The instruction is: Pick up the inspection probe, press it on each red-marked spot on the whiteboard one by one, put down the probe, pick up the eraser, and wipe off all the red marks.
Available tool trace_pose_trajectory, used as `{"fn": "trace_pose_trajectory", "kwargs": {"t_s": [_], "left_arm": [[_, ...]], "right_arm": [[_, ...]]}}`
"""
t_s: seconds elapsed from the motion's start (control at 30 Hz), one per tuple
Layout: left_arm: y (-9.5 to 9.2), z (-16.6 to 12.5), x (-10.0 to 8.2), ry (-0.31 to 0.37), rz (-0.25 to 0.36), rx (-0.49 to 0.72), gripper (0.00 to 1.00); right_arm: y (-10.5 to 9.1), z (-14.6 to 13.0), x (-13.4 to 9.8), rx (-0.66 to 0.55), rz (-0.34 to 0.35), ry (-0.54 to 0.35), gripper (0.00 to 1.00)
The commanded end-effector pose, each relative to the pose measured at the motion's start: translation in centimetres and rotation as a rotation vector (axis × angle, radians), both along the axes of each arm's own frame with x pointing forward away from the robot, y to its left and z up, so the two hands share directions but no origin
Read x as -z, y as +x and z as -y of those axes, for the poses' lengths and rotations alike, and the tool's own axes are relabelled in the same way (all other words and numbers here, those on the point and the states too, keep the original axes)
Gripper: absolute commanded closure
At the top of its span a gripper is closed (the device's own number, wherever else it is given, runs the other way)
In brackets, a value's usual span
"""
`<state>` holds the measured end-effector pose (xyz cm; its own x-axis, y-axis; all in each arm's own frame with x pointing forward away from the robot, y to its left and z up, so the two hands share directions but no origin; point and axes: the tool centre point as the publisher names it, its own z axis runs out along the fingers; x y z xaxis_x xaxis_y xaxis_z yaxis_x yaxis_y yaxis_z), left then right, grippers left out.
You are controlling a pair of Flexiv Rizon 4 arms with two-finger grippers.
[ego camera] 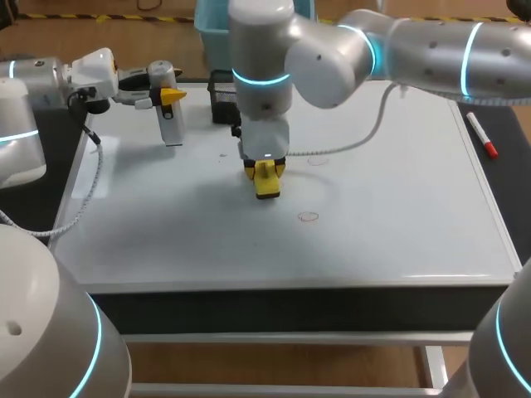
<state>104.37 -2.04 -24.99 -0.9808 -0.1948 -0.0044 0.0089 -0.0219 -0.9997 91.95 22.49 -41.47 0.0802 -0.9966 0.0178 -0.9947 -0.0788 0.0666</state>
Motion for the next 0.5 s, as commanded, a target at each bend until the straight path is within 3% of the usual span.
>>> {"fn": "trace_pose_trajectory", "kwargs": {"t_s": [0.03, 0.27, 0.5], "left_arm": [[0.10, 0.02, -0.05, -0.002, 0.001, 0.001, 1.00], [0.10, 0.02, -0.05, -0.002, 0.001, 0.001, 1.00], [0.10, 0.02, -0.05, -0.002, 0.001, 0.001, 1.00]], "right_arm": [[0.10, -0.07, 0.28, -0.002, -0.007, 0.009, 1.00], [-0.19, -0.16, 0.98, -0.026, -0.023, 0.043, 1.00], [-0.24, -0.05, 1.08, -0.018, -0.013, 0.016, 1.00]]}}
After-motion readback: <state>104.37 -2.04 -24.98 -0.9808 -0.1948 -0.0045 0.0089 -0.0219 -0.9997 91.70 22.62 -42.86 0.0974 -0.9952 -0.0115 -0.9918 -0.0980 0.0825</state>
